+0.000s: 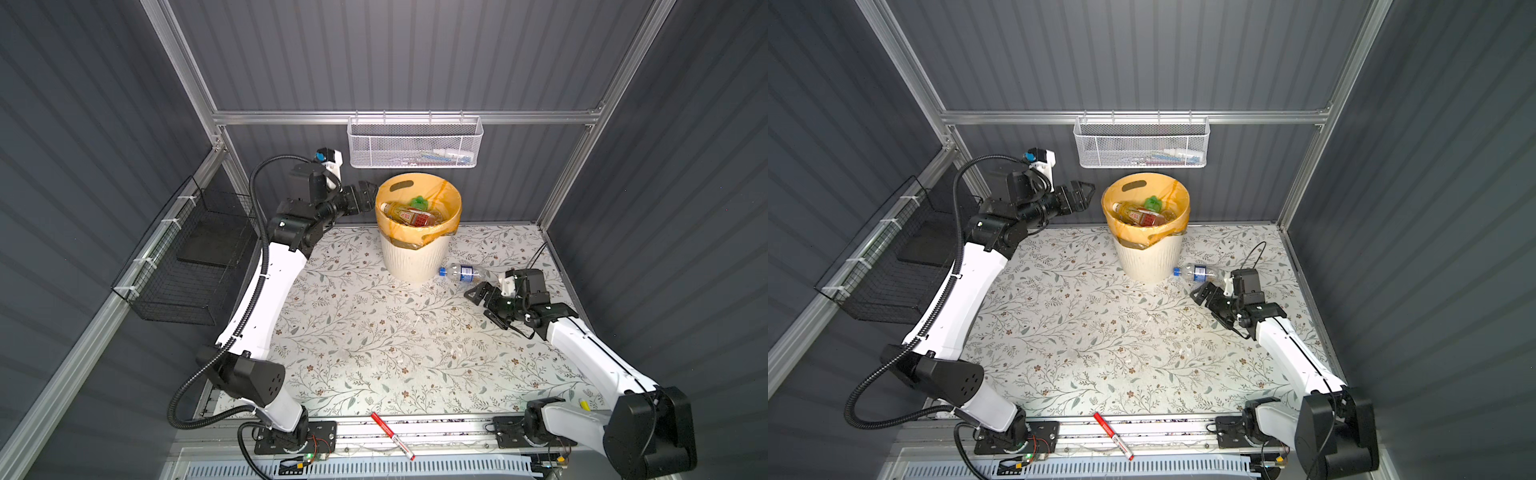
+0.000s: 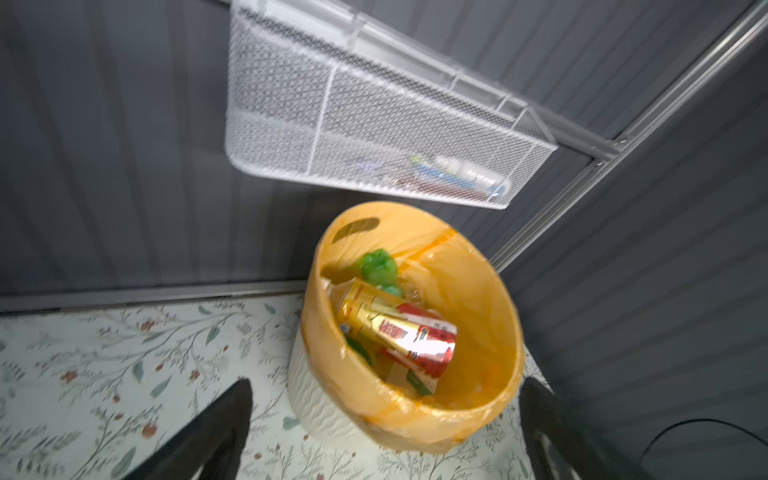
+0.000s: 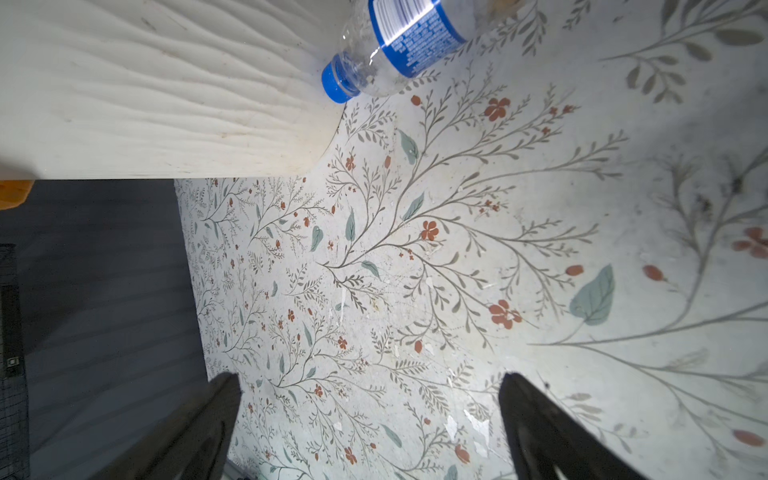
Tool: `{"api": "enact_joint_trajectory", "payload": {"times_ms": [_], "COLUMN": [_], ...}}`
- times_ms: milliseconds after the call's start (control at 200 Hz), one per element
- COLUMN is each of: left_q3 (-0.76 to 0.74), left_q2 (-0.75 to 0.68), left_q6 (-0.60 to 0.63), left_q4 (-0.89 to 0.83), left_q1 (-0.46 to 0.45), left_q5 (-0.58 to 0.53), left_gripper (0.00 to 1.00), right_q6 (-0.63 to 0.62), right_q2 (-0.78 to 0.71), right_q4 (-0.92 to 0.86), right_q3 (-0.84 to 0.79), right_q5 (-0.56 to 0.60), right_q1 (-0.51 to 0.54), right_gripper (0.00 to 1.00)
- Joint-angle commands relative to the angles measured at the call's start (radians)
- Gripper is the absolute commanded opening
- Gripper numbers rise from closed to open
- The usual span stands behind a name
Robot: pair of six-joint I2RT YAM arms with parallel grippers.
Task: Throw the plastic bottles in the bin
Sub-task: 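Withdraw left arm while right gripper reaches the clear blue-label bottle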
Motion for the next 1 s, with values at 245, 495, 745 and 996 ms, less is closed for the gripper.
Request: {"api": "enact_joint_trajectory", "payload": {"times_ms": [245, 495, 745, 996], "left_q3": [-0.603, -0.785, -0.883, -0.894], "left_q2": [-0.264, -0.364, -0.383, -0.345], "left_q6": [0.002, 0.040, 0.018, 0.022], "left_q4": [0.114, 0.089, 0.110, 0.135], "left_q1": [0.145, 0.161, 0.166, 0.167], "left_q5": [-0.017, -0.054, -0.048, -0.027], "left_gripper": [1.00, 1.00, 1.00, 1.00], "right_q6": [-0.373, -0.605, -0.665, -0.725], "right_q2": [0.295, 0.649, 0.895, 0.927], "right_q4": [-0.341, -0.491, -0.502, -0.404], "right_q3": [0.480, 0.856, 1.048, 0.977], "right_q5": [0.274, 0.291, 0.206, -0.016], "right_q1": [-0.019, -0.045, -0.054, -0.053], "right_gripper": [0.99, 0.99, 0.99, 0.99]}}
